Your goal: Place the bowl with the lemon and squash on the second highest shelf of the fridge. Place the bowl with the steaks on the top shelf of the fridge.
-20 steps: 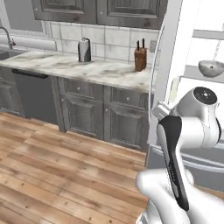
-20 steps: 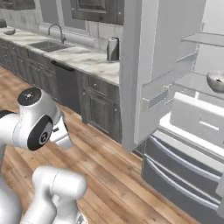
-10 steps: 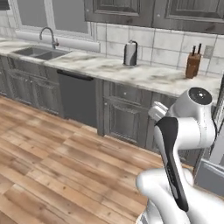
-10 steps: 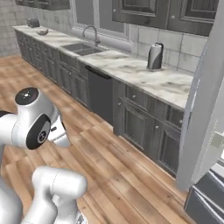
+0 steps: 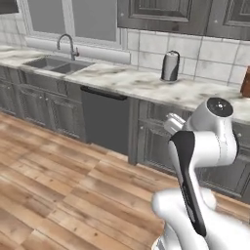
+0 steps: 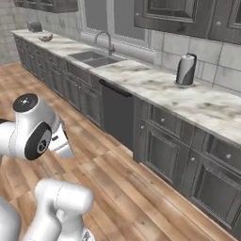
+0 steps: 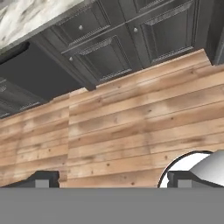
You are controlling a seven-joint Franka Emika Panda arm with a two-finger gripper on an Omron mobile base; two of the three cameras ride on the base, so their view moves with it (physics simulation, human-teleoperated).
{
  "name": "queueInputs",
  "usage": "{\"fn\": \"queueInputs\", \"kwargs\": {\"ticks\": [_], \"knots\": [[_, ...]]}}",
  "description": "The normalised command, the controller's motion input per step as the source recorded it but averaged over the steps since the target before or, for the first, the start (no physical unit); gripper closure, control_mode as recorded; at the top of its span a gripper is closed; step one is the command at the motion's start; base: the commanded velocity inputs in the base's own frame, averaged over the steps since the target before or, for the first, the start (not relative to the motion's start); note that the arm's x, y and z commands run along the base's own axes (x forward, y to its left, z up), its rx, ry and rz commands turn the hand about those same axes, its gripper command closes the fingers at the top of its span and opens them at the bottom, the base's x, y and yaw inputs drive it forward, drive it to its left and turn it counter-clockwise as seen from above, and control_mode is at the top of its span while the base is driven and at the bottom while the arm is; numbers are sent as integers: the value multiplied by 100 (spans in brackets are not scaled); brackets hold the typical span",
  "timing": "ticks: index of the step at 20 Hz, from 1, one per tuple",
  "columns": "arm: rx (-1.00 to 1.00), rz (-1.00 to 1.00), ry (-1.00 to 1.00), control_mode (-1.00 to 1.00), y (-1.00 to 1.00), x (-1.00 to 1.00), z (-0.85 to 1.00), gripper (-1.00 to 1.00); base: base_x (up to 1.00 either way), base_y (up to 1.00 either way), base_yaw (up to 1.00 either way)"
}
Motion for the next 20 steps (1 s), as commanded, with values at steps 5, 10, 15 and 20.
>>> {"fn": "queueInputs", "kwargs": {"ticks": [5, 10, 15, 20], "knots": [[0, 0, 0, 100, 0, 0, 0, -100, 100, -1, -9], [0, 0, 0, 100, 0, 0, 0, -100, 100, 73, -19], [0, 0, 0, 100, 0, 0, 0, -100, 100, 100, -18], [0, 0, 0, 100, 0, 0, 0, -100, 100, 100, -11]]}}
